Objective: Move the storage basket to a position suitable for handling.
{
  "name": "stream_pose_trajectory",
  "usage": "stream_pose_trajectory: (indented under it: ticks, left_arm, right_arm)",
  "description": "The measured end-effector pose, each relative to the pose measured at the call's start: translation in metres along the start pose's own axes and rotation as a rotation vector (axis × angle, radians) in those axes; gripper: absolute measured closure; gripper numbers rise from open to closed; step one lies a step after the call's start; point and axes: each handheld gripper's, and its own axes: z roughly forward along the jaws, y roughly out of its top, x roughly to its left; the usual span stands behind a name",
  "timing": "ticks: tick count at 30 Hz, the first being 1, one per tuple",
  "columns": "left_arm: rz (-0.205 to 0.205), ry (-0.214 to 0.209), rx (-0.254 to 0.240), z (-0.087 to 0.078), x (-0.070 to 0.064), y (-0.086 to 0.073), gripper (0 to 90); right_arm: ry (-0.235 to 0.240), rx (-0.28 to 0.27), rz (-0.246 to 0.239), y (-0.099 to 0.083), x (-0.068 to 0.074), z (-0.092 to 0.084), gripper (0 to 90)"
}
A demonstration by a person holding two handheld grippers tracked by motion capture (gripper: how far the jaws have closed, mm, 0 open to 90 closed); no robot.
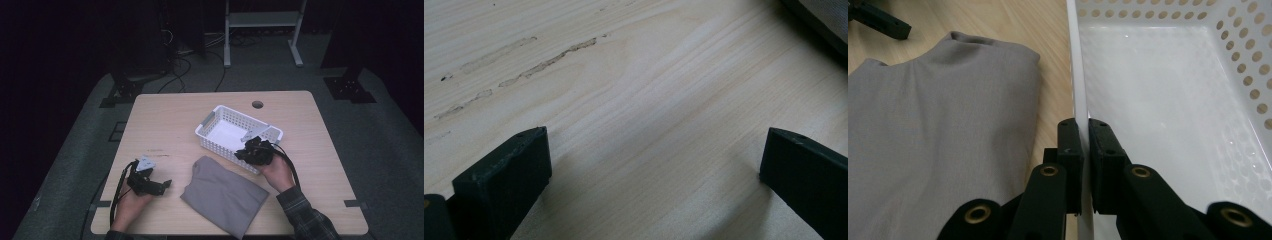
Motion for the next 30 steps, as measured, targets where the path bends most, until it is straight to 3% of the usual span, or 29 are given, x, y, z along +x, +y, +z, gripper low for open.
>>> stream_pose_trajectory:
  ticks: [12,30]
  left_arm:
    - [0.004,0.004,0.003,0.000,0.001,0.000,0.0]
    - [0.003,0.005,0.003,0.000,0.001,0.000,0.0]
  right_arm:
    - [-0.015,-0.015,0.032,-0.012,-0.008,-0.019,84.7]
    - [-0.060,-0.012,0.090,-0.044,-0.019,-0.047,84.7]
